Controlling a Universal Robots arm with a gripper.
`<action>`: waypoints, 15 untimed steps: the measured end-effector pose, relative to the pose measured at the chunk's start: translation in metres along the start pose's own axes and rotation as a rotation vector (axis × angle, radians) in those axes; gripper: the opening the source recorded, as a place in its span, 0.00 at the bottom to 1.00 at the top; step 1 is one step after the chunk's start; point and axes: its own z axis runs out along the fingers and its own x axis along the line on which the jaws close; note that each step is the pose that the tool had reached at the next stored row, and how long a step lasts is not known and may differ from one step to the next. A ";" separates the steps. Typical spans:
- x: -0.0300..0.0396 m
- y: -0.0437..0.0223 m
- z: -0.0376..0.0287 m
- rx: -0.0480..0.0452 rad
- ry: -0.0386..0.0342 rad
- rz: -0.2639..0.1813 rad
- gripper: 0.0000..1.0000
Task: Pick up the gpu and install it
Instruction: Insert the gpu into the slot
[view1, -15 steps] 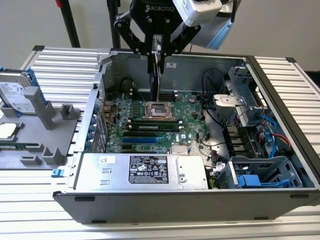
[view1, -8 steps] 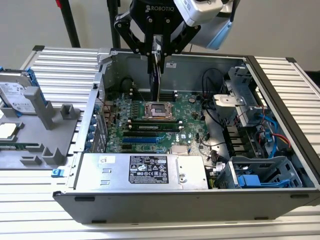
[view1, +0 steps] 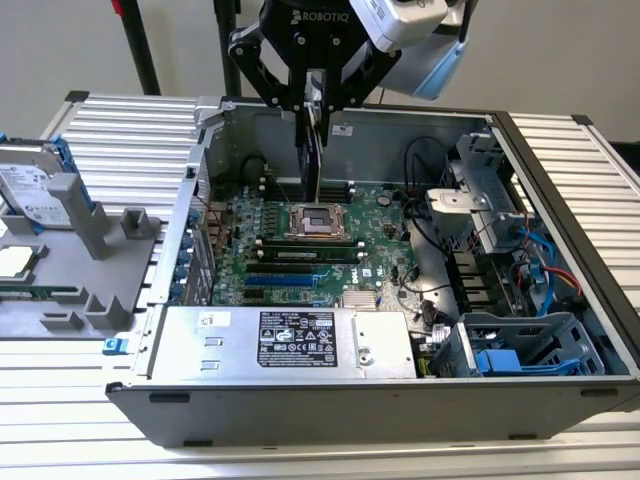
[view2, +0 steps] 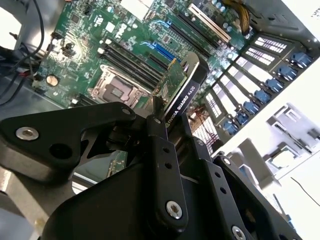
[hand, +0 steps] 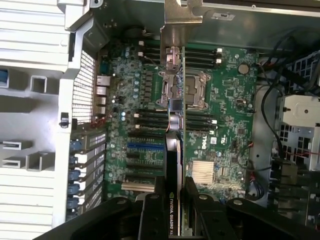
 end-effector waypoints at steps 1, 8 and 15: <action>0.0000 0.0000 0.0000 0.0000 0.0001 -0.003 0.00; 0.0000 0.0000 -0.0002 -0.0004 0.0006 -0.025 0.00; 0.0000 0.0000 -0.0002 -0.0011 0.0013 -0.059 0.00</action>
